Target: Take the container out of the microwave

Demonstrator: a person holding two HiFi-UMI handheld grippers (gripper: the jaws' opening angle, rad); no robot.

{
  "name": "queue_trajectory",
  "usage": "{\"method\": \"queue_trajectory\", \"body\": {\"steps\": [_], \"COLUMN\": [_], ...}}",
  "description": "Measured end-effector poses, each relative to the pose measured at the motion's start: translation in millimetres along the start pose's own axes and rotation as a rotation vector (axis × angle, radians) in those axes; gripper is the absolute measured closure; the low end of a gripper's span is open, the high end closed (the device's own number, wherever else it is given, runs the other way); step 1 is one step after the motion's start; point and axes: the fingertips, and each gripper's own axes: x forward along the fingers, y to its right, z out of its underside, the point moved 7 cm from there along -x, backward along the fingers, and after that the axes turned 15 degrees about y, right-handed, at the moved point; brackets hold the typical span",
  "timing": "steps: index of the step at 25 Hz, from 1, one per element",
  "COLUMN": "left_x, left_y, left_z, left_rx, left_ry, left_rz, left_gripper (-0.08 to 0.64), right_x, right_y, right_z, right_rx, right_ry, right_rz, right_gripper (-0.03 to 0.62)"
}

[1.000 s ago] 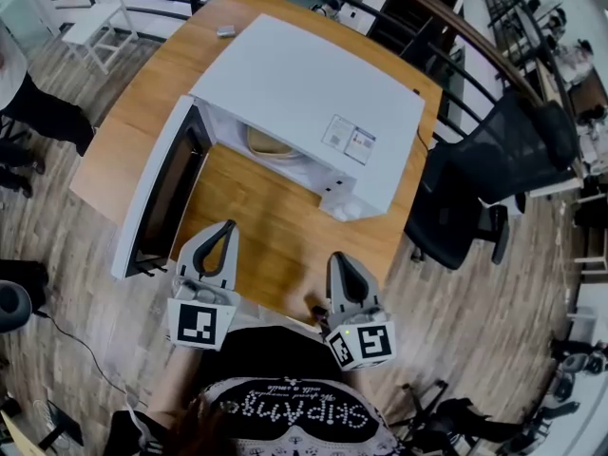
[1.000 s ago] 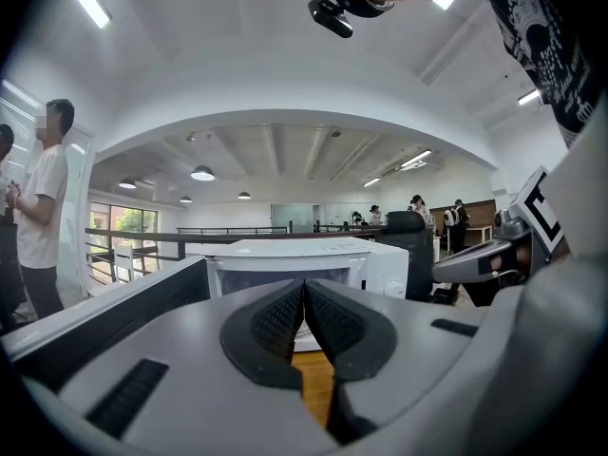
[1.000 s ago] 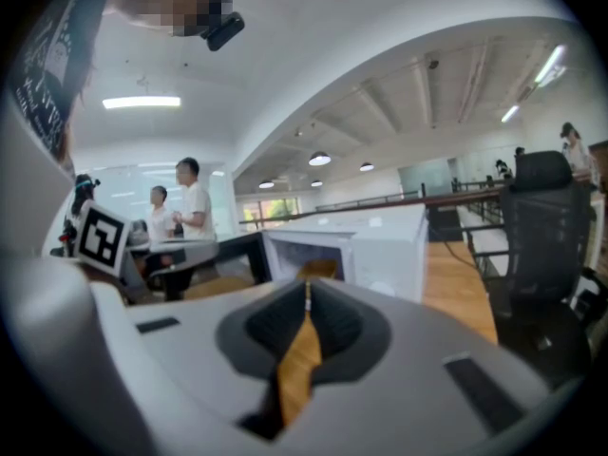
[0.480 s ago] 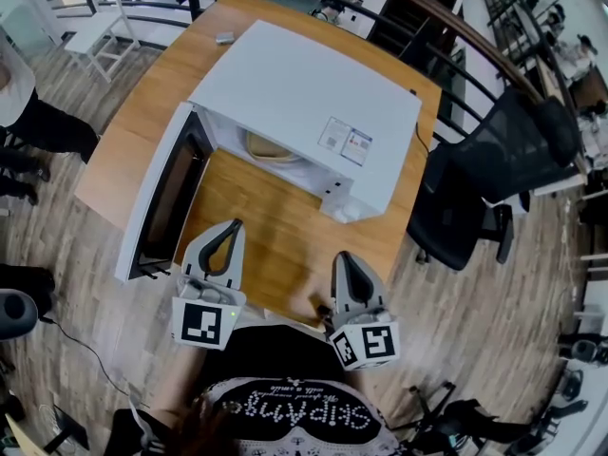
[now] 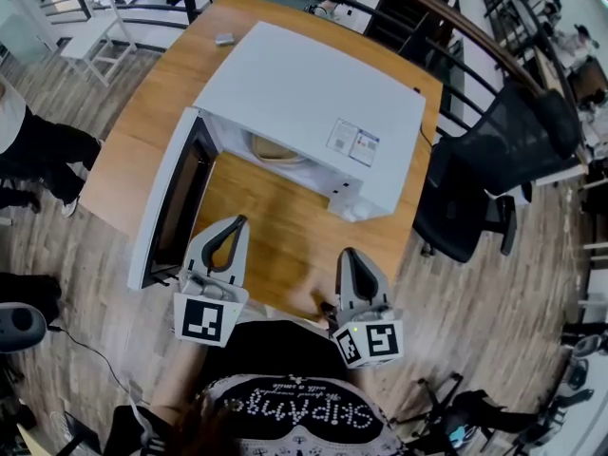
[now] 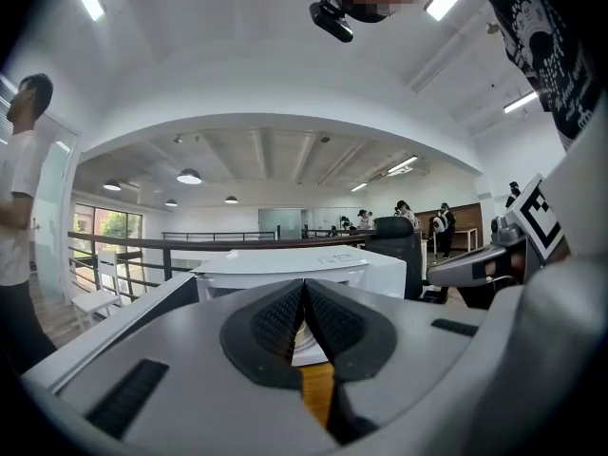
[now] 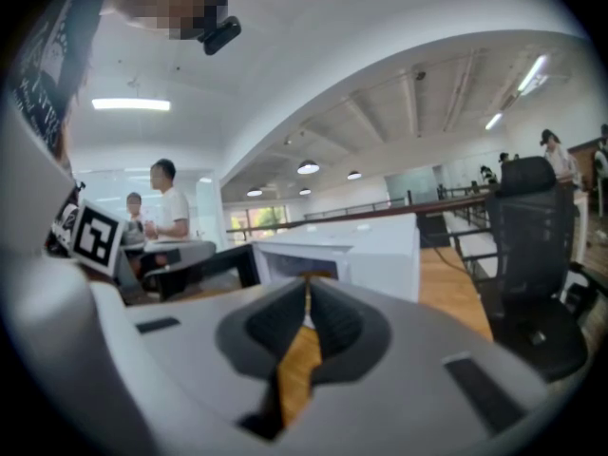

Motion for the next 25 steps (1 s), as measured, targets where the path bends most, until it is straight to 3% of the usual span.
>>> {"method": "queue_trajectory", "body": {"steps": [25], "left_x": [3.4], "left_y": [-22.5], "left_z": [6.2], "left_rx": [0.000], "left_ry": [-0.018], "left_rz": [0.060], "left_gripper": [0.528], "right_x": [4.0], "right_y": [-15.0], "right_z": [-0.4], "right_rx": [-0.019], "right_ry": [0.020], "right_rz": [0.063], "right_gripper": [0.557]}}
